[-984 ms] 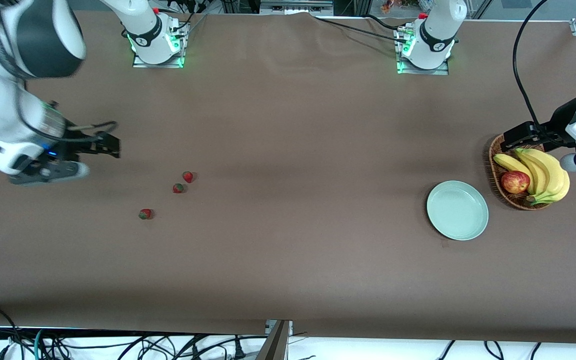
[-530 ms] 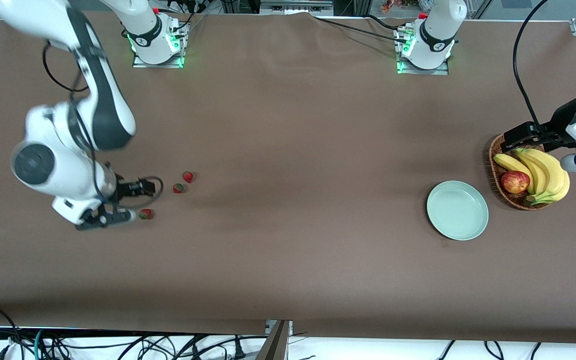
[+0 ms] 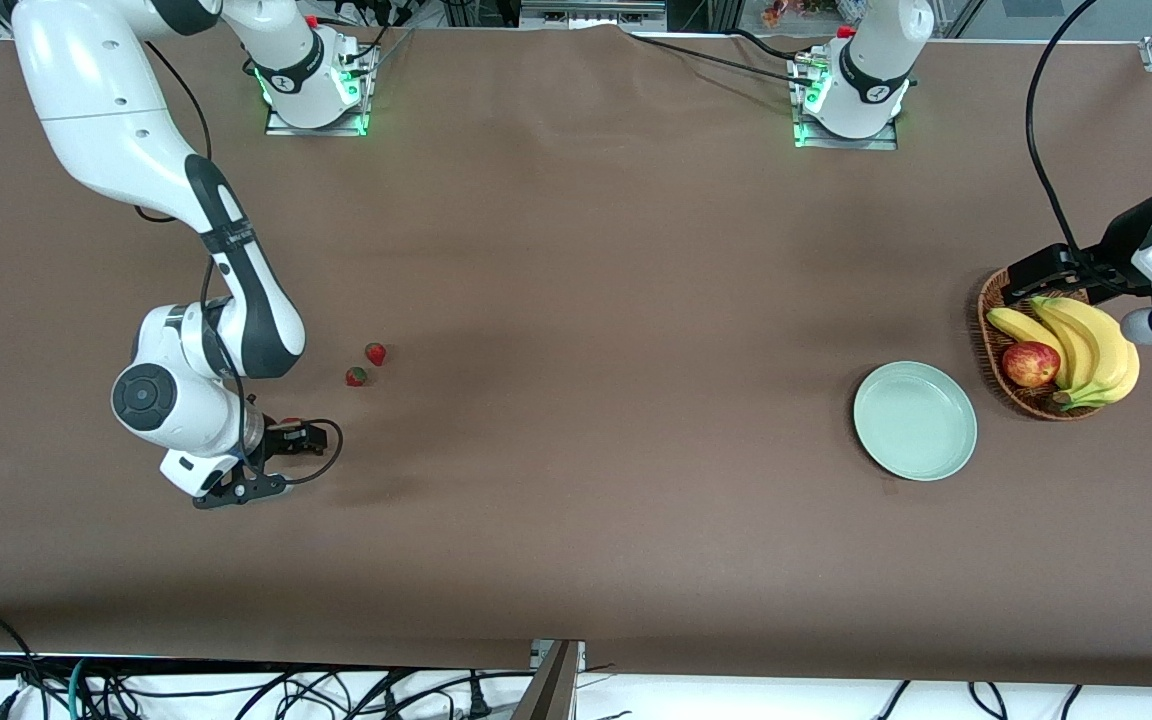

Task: Collect all strawberries into plate
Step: 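Reach the open right gripper down over a red strawberry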

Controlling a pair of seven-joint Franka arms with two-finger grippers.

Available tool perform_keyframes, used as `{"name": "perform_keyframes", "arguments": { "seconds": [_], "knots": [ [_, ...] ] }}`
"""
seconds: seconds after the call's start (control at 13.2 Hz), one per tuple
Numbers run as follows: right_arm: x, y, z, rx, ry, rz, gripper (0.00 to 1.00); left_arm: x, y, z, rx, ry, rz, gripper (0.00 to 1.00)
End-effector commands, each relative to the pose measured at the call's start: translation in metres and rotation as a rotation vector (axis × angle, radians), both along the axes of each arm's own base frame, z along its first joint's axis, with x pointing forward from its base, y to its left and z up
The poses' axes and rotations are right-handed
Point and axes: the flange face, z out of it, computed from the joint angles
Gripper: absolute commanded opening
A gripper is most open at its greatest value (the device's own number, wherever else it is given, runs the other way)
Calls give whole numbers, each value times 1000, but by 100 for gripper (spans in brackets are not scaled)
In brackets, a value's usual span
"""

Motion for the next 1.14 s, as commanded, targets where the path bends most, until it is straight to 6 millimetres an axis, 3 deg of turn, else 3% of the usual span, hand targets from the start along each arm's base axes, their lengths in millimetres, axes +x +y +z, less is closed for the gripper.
{"name": "perform_keyframes", "arguments": {
  "seconds": [0.0,0.3,0.76,1.06],
  "knots": [
    [-3,-3,-3,6,18,13,99,3,1,6,7,-6,5,100],
    [-19,-7,-13,1,84,7,96,2,1,5,6,-5,5,100],
    [-24,-6,11,-3,140,-3,70,2,1,5,4,-5,5,100],
    [-24,-7,10,-3,138,3,65,2,1,5,4,-5,5,100]
  ]
}}
